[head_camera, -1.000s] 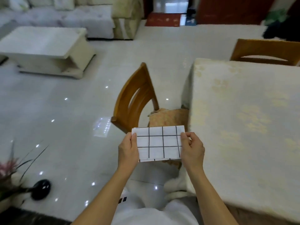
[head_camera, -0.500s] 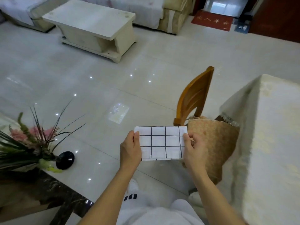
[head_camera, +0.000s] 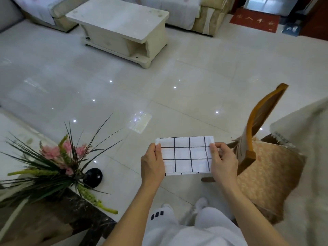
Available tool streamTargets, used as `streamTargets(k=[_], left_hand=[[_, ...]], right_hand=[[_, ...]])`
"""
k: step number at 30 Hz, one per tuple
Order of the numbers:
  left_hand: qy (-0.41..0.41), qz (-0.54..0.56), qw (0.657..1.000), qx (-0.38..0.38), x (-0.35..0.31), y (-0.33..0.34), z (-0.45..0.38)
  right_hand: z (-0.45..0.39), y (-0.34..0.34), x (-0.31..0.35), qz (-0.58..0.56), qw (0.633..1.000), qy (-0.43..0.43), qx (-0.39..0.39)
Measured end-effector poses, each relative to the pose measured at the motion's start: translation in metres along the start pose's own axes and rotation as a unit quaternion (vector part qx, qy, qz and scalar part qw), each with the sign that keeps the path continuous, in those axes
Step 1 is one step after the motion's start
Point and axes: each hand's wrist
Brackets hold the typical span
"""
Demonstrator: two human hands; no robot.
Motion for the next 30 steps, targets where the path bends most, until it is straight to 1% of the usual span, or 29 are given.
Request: streamTargets(k=[3, 7, 13, 21, 27, 30], left_hand=[[-0.01, 0.001, 1.0, -0.004, 0.001, -0.001, -0.019], [0.002, -0.003, 1.0, -0.015, -0.006, -0.003, -0.054], [0.007, -0.009, 0.999, -0.032, -0.027, 0.014, -0.126], [0.034, -0.04, 0.999, -0.008, -0.095, 0.056, -0.228], [0.06, -0.071, 0.995, 0.024, -0.134, 0.089, -0.278], [0.068, -0.076, 0.994, 0.034, -0.149, 0.102, -0.3]], right_hand=[[-0.017, 0.015, 0.004, 0.008, 1.0, 0.001, 0.011], [-0.046, 0.034, 0.011, 0.002, 1.0, -0.006, 0.013], [-0.121, 0.059, 0.02, -0.014, 1.0, 0.007, 0.016], [-0.235, 0.061, 0.037, -0.049, 0.998, 0.035, -0.02], [-0.293, 0.053, 0.038, -0.078, 0.993, 0.069, -0.056], [-0.316, 0.05, 0.041, -0.086, 0.991, 0.065, -0.074]])
Point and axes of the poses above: each hand's wrist, its own z-axis away from the middle knuckle, its own y-axis out of the palm, x = y × z, and after that the axes turned 10 degrees about -z, right-handed
